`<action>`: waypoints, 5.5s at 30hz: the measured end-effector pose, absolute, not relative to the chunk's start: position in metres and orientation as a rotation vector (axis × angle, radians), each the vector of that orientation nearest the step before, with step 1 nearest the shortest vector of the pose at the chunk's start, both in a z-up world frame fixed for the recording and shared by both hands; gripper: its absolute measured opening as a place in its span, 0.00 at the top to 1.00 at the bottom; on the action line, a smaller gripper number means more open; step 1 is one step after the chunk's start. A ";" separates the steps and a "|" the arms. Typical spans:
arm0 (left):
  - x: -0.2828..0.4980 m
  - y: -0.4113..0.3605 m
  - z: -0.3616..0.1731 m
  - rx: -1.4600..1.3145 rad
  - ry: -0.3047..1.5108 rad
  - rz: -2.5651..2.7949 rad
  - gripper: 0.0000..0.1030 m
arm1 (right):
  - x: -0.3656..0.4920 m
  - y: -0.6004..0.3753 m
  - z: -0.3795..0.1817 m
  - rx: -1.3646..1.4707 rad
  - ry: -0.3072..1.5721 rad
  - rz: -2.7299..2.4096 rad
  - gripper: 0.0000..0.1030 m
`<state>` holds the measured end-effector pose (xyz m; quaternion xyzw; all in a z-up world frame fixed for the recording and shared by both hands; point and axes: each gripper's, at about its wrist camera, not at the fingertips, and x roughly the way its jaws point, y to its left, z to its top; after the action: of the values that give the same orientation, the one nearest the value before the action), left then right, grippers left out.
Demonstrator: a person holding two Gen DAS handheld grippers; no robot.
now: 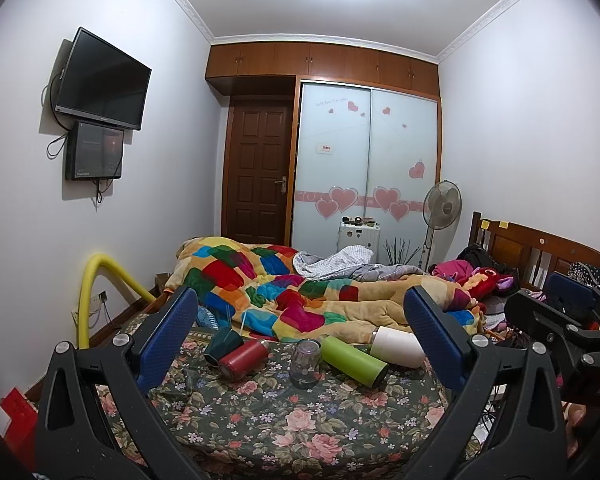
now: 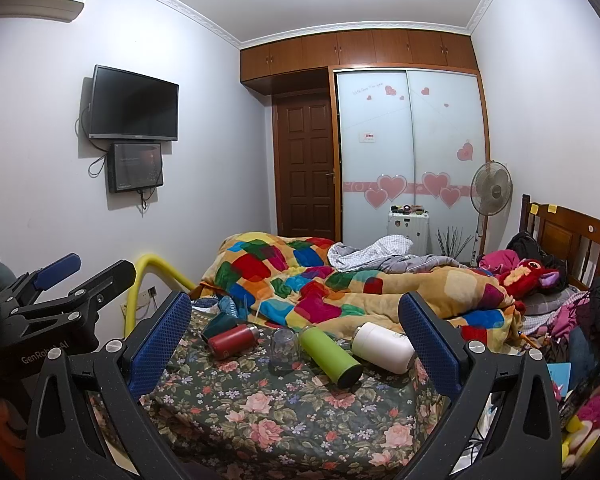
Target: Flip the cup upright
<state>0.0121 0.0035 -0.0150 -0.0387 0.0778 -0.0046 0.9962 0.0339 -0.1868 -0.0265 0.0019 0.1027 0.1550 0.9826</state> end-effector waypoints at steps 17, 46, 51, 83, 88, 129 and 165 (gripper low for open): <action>0.012 0.003 -0.014 -0.077 0.157 -0.008 0.00 | 0.033 -0.188 -0.026 0.003 0.210 0.309 0.00; 0.199 0.057 -0.137 -0.066 0.589 -0.003 0.00 | 0.133 -0.185 -0.083 -0.007 0.453 0.251 0.00; 0.266 0.080 -0.186 -0.074 0.744 -0.041 0.06 | 0.163 -0.186 -0.100 -0.002 0.526 0.228 0.00; 0.407 0.084 -0.287 0.010 1.107 -0.206 0.25 | 0.238 -0.159 -0.154 -0.044 0.667 0.239 0.00; 0.414 0.069 -0.295 0.035 1.099 -0.201 0.30 | 0.239 -0.159 -0.158 -0.048 0.679 0.239 0.00; 0.256 -0.035 -0.186 0.159 0.893 -0.361 0.41 | 0.171 -0.185 -0.122 -0.032 0.576 0.236 0.00; 0.246 -0.070 -0.249 0.132 1.011 -0.393 0.33 | 0.200 -0.205 -0.170 -0.026 0.738 0.166 0.00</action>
<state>0.2462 -0.0701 -0.2488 0.0627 0.4809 -0.1867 0.8544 0.1996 -0.2052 -0.1700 -0.0129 0.3601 0.0809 0.9293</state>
